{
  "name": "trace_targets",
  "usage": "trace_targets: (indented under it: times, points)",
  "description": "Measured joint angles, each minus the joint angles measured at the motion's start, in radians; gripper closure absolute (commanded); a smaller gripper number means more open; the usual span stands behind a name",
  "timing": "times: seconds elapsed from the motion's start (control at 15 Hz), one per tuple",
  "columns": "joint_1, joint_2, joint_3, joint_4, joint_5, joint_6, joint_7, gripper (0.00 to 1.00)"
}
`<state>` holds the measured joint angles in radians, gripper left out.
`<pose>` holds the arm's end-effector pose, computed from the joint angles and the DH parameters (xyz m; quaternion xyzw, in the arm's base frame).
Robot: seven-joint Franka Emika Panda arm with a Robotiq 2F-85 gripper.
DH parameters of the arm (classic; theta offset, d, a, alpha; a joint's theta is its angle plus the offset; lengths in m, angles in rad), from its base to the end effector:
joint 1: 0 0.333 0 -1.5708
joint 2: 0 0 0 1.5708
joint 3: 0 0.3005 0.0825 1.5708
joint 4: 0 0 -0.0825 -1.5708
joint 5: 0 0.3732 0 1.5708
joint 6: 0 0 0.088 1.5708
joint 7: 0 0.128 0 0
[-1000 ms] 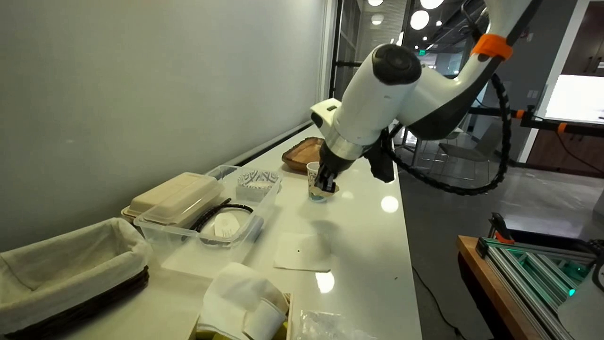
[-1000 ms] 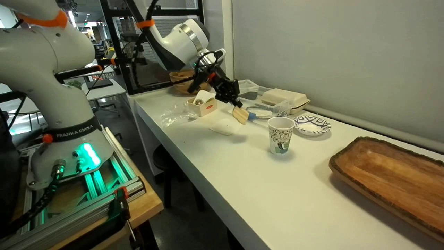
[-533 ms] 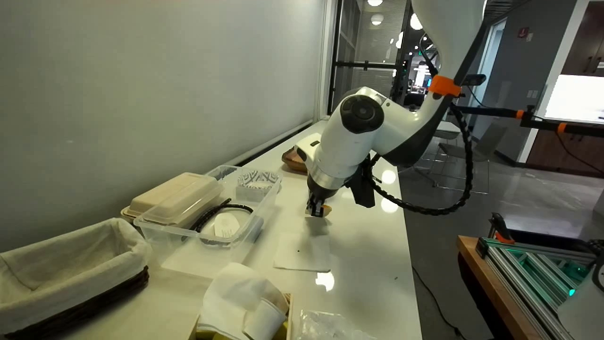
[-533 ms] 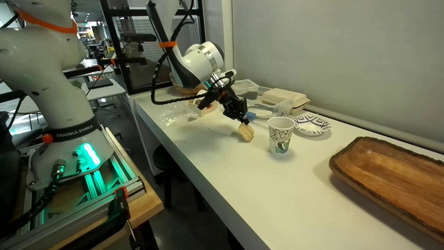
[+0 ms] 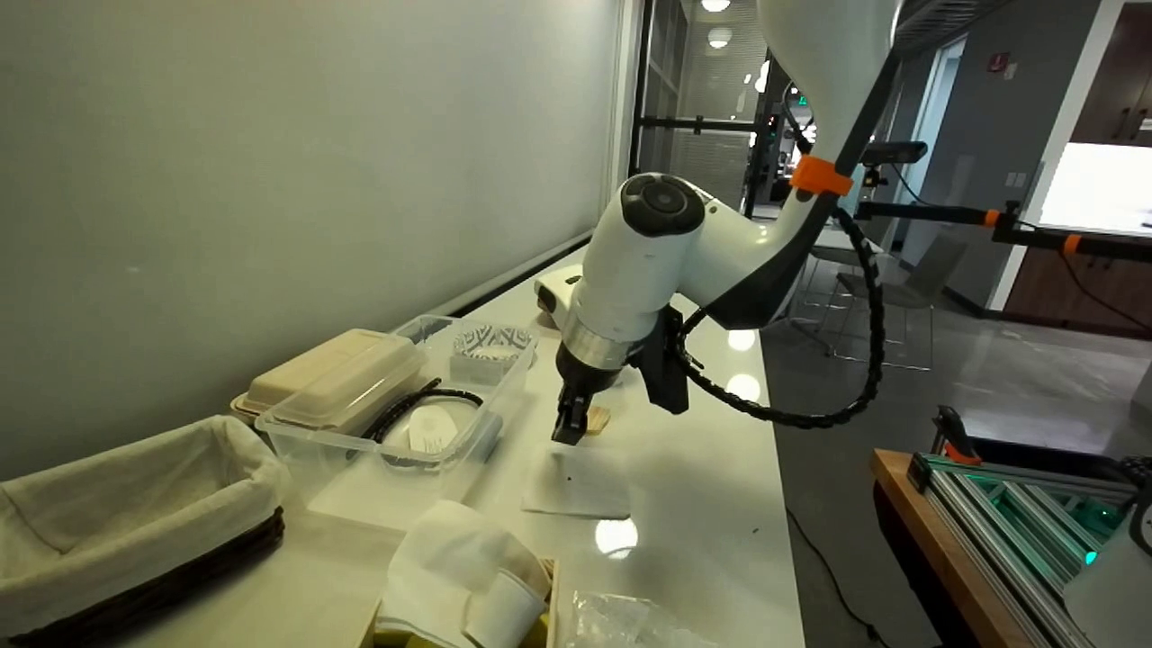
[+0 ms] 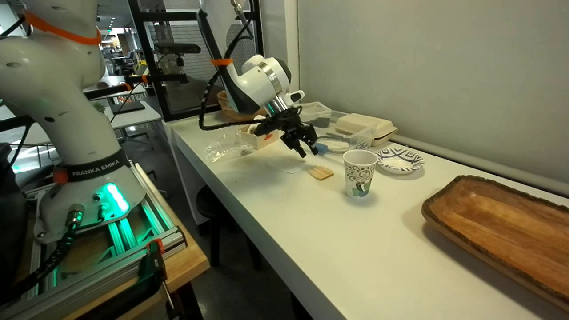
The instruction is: Remove the wooden block out of the box
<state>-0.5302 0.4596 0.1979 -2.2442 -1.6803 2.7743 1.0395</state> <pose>0.4899 -0.1230 0.1320 0.9586 0.0883 0.1420 0.2307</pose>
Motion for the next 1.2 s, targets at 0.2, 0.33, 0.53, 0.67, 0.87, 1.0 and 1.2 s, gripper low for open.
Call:
trace_targets:
  times: [0.2,0.33,0.53,0.67,0.87,1.0,1.2]
  points:
    - [0.003,-0.007,-0.001,-0.02,0.216,0.143,-0.111,0.0]
    - [-0.047,-0.023,0.064,-0.064,0.377,0.179,-0.2,0.0]
    - [-0.215,-0.065,0.266,-0.171,0.616,0.165,-0.329,0.0]
    - [-0.343,-0.106,0.424,-0.228,0.771,0.114,-0.396,0.0]
    - [-0.515,-0.18,0.656,-0.248,1.005,-0.029,-0.479,0.0]
    - [-0.615,-0.232,0.797,-0.23,1.163,-0.143,-0.548,0.0]
    - [-0.745,-0.294,0.974,-0.166,1.4,-0.273,-0.707,0.0]
